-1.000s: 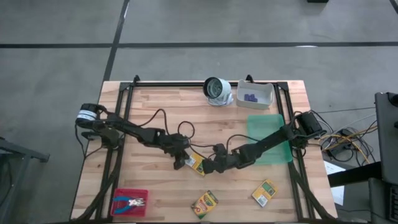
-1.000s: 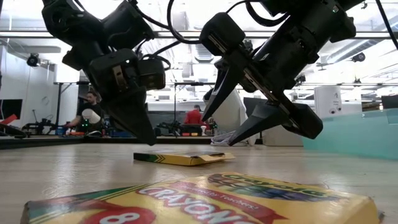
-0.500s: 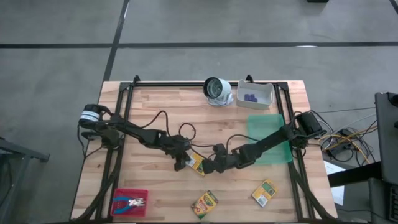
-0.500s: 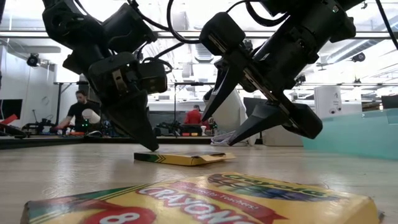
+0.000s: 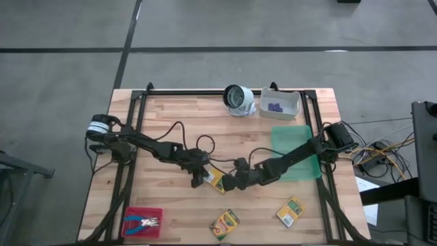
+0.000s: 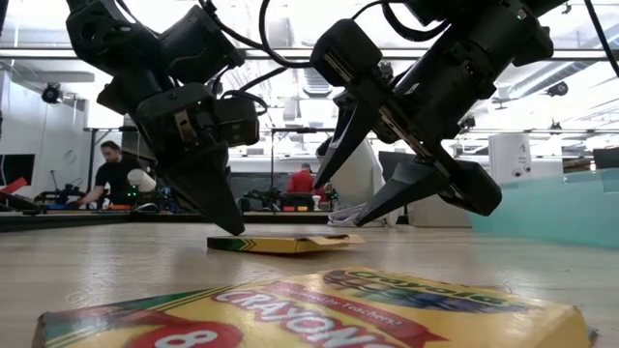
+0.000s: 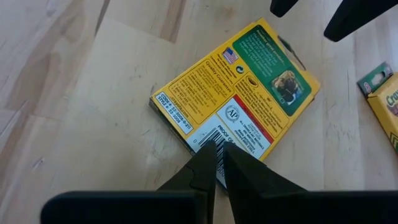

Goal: Pick & Place School Supplies
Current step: Put the crayon box into the green bin

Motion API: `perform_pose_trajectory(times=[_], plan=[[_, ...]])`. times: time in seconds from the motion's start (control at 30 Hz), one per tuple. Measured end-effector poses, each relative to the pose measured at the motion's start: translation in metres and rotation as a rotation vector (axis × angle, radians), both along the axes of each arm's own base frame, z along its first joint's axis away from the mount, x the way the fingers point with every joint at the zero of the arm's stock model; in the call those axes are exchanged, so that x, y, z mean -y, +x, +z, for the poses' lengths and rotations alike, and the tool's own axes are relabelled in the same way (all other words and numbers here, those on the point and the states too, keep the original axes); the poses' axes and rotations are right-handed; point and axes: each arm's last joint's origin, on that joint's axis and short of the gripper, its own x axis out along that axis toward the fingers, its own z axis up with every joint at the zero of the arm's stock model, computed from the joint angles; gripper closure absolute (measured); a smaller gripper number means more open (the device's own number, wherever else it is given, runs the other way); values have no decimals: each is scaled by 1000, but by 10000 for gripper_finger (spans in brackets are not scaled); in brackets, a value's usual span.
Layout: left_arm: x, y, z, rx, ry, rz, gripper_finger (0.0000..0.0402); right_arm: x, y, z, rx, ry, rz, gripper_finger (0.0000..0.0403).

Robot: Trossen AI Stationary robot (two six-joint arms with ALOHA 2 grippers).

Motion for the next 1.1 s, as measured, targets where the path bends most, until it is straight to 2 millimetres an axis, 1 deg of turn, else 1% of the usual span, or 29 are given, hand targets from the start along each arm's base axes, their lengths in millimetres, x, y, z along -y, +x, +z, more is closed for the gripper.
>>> perform_pose_trajectory(times=[0.77,0.83,0.9,1.0,1.1], plan=[[0,-2,-1,-19,4,1,365,1,-4,-4,-32,20,-37,188],[0,-2,-1,-20,4,1,365,0,-1,-10,-31,19,-40,188],[0,-2,-1,-21,5,2,365,-1,2,-21,-30,35,-50,188],[0,-2,-2,-27,5,2,365,-7,13,-35,25,115,-24,188],[-1,-3,-2,-29,6,2,365,-9,17,-49,38,147,2,188]])
